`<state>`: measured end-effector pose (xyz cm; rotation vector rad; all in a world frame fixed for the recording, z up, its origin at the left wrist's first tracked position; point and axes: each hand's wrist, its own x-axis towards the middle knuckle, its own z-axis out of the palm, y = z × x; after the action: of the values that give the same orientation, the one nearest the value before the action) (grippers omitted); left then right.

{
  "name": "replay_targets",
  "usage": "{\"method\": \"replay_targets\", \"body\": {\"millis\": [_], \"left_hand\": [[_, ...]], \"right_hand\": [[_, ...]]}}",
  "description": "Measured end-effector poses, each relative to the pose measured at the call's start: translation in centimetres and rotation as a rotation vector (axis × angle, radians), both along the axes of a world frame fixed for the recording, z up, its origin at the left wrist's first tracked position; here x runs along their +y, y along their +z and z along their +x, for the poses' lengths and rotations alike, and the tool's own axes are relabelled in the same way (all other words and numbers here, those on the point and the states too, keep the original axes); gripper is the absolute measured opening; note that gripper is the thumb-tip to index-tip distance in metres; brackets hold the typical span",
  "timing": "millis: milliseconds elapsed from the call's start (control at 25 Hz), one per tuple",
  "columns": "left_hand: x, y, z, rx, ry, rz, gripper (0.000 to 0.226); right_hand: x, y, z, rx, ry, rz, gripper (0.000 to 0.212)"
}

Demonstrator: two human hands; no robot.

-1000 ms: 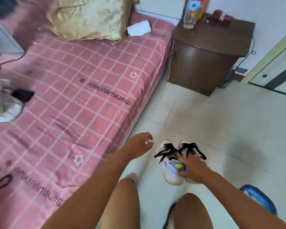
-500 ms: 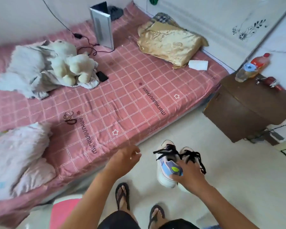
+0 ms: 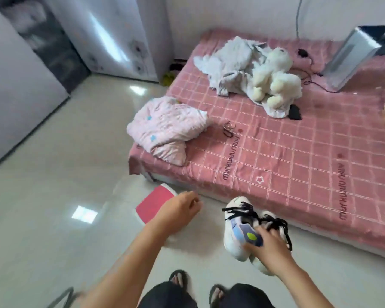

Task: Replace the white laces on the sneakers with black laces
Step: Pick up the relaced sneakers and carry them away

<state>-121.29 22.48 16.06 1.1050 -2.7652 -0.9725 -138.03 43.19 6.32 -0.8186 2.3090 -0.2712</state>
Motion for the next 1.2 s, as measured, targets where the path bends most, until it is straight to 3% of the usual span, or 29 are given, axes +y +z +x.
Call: {"method": "replay_targets", "body": {"millis": [280,440,640,840,1040,1200], "left_hand": [[0.7,0.4,15.1,-0.082,0.624,0.081,0.012],[1.2,0.5,21.7,-0.106,0.87,0.085,0.015],[-0.5,-0.4,26.2,-0.041,0.974,0.172,0.016],[-5.1,-0.4,33.0,0.01,1.088,0.245,0.017],[-16.3,-1.0,41.5,-0.068,0.998,0.274,0.016],[-26.0,-1.0,46.7,-0.03,0.976,0.223,0.017]], "right_hand": [[-10.8,0.5,6.2,-0.106,0.392,-0.015,0.053],[-16.2,1.9,11.0,-0.143,0.608,-0.023,0.054],[-23.1,2.0,16.8,-0.125,0.829,-0.005,0.054],[-30.1,0.2,22.5,-0.113,0.911,0.082,0.046],[-39.9,-1.3,29.4,-0.119,0.894,0.108,0.047],[-48.3,-0.3,34.0,-0.072,0.896,0.074,0.046]]}}
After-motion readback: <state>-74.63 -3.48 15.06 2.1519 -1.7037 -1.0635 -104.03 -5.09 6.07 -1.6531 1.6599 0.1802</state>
